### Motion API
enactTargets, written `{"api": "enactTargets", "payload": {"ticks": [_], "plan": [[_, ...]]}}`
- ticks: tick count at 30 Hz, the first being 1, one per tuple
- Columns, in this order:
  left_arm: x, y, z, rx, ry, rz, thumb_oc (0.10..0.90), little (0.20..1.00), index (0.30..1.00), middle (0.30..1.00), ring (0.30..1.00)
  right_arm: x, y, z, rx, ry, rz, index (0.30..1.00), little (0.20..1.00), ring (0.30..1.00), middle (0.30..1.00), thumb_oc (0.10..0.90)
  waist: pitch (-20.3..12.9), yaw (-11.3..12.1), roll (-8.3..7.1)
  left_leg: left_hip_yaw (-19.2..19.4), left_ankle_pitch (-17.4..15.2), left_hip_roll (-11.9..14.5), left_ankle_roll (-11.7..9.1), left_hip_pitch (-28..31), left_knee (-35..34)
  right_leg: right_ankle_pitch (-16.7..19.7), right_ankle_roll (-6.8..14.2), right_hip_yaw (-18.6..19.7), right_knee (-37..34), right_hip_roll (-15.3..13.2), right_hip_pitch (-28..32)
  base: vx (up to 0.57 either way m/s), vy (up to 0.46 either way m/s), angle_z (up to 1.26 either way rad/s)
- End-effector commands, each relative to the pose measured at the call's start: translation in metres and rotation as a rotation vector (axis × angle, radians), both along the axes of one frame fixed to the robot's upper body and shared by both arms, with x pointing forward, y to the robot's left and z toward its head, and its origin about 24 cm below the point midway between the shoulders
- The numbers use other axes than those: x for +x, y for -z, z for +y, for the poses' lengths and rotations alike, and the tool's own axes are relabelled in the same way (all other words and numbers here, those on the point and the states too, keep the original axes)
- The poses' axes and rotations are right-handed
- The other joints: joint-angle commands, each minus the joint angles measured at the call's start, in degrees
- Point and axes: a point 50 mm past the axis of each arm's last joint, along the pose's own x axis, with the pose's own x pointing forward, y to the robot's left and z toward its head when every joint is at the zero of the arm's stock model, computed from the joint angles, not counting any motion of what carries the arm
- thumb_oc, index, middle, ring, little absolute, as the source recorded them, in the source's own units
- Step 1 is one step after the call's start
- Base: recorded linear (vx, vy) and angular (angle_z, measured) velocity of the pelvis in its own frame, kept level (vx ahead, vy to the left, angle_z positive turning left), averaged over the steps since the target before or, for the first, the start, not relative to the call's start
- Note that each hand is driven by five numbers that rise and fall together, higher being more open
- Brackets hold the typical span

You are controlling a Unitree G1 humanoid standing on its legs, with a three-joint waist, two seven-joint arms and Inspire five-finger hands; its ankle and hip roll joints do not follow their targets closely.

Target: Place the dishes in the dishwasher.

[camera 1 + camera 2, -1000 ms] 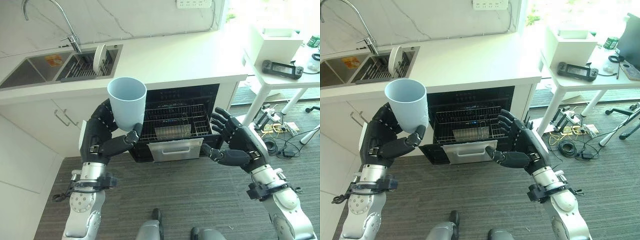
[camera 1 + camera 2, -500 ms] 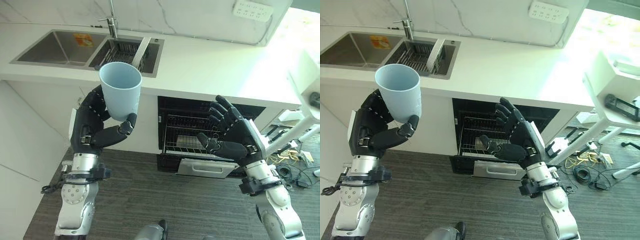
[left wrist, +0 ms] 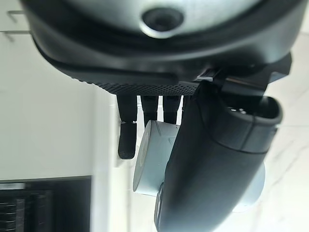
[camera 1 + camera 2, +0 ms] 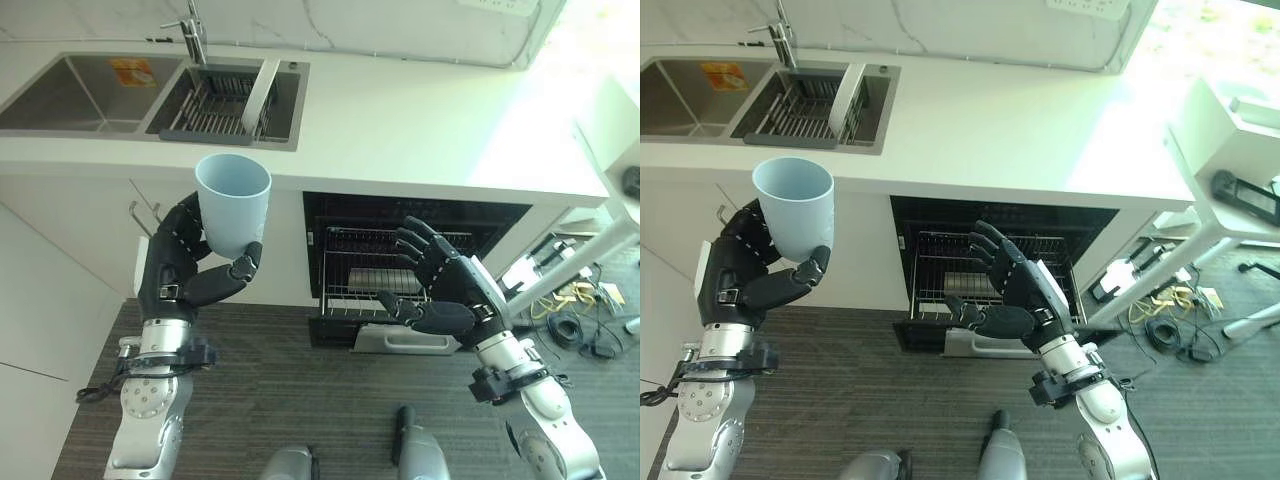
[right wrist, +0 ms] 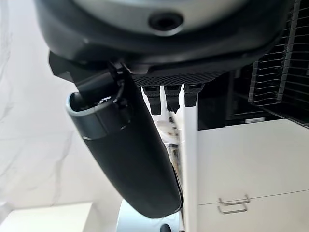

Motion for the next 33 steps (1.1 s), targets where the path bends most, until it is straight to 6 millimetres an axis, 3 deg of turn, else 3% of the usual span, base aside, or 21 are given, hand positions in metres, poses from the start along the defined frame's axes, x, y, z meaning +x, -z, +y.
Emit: {"api": "enactTargets", "payload": {"ticks": [1, 4, 8, 10, 12, 13, 18, 24, 30, 33], "plan": [[-0.005, -0.055, -0.022, 0.066, 0.107, -0.295, 0.400, 0.300, 0.300, 0.300, 0.300, -0.002, -0.044, -0.008, 0.037, 0.011, -0.217, 0.900, 0.900, 0.900, 0.900, 0.800, -7.99, -1.89, 1.30, 2.27, 3.24, 4.84, -0.48, 1.37, -2.96, -2.70, 0.99, -1.17, -2.68, 0.67, 1.56, 0.15, -0.325, 0.04], [-0.002, -0.054, -0.026, 0.058, 0.108, -0.294, 0.400, 0.300, 0.300, 0.300, 0.300, -0.002, -0.043, -0.012, 0.026, 0.017, -0.209, 0.900, 0.900, 0.900, 0.900, 0.800, -7.96, -2.47, 1.68, 2.84, 7.48, 6.21, -1.48, 0.81, -2.96, -4.26, -0.74, -1.28, -2.68, 2.75, 3.17, 0.10, -0.276, 0.02], [-0.003, -0.052, -0.029, 0.039, 0.113, -0.297, 0.400, 0.300, 0.300, 0.300, 0.300, -0.003, -0.041, -0.018, 0.015, 0.036, -0.203, 0.900, 0.900, 0.900, 0.900, 0.800, -7.68, -2.86, 1.70, 4.19, 10.64, 4.77, -1.59, 1.12, -2.96, -5.99, -2.40, -1.13, -2.68, 4.02, 4.86, 0.08, -0.175, -0.10], [-0.002, -0.050, -0.032, 0.032, 0.127, -0.298, 0.400, 0.300, 0.300, 0.300, 0.300, -0.002, -0.041, -0.020, 0.011, 0.058, -0.200, 0.900, 0.900, 0.900, 0.900, 0.800, -7.40, -2.85, 1.75, 4.80, 9.22, 3.05, -0.87, 0.07, -2.96, -6.17, -2.46, -1.34, -2.68, 4.20, 5.20, 0.05, -0.096, 0.05], [-0.003, -0.048, -0.033, 0.026, 0.132, -0.297, 0.400, 0.300, 0.300, 0.300, 0.300, 0.001, -0.040, -0.018, 0.009, 0.063, -0.195, 0.900, 0.900, 0.900, 0.900, 0.800, -7.25, -2.34, 2.22, 2.84, 5.56, 0.03, 0.51, -1.71, -2.96, -5.97, -2.02, -0.83, -2.68, 5.00, 5.01, 0.04, -0.012, 0.18], [-0.004, -0.047, -0.034, 0.023, 0.132, -0.297, 0.400, 0.300, 0.300, 0.300, 0.300, 0.002, -0.039, -0.016, 0.008, 0.062, -0.193, 0.900, 0.900, 0.900, 0.900, 0.800, -7.20, -2.26, 2.51, 2.57, 5.27, -0.39, 0.77, -2.60, -2.96, -5.96, -1.89, -0.74, -2.68, 5.48, 5.03, 0.04, 0.005, 0.13], [0.004, -0.047, -0.043, 0.019, 0.138, -0.306, 0.400, 0.300, 0.300, 0.300, 0.300, 0.006, -0.040, -0.009, -0.007, 0.072, -0.207, 0.900, 0.900, 0.900, 0.900, 0.800, -6.87, -2.03, 2.73, 2.13, 7.09, -0.34, 0.09, -6.43, -2.96, -7.04, -2.05, -1.37, -2.68, 6.82, 6.13, 0.02, 0.039, 0.10], [0.013, -0.044, -0.049, 0.064, 0.086, -0.299, 0.400, 0.300, 0.300, 0.300, 0.300, 0.005, -0.046, -0.008, 0.065, -0.024, -0.214, 0.900, 0.900, 0.900, 0.900, 0.800, -8.05, -2.13, 1.95, 3.27, 5.71, 0.07, 0.59, -5.73, -2.96, -7.91, -1.92, -3.89, -2.68, 5.85, 7.82, 0.01, 0.110, -0.18], [0.027, -0.032, -0.056, 0.182, 0.027, -0.283, 0.400, 0.300, 0.300, 0.300, 0.300, 0.020, -0.050, 0.009, 0.167, -0.167, -0.182, 0.900, 0.900, 0.900, 0.900, 0.800, -8.77, -0.82, 1.07, 3.25, 3.94, -1.20, 1.99, -3.76, -2.96, -7.94, -1.60, -4.42, -2.68, 5.40, 9.60, 0.04, 0.121, 0.00], [0.033, -0.031, -0.059, 0.266, -0.011, -0.327, 0.400, 0.300, 0.300, 0.300, 0.300, 0.027, -0.058, 0.006, 0.237, -0.228, -0.176, 0.900, 0.900, 0.900, 0.900, 0.800, -9.03, -0.80, 0.54, 4.24, 3.13, -1.00, 2.36, -2.94, -2.96, -7.94, -1.37, -4.54, -2.68, 5.10, 10.03, 0.04, 0.027, -0.01]]}}
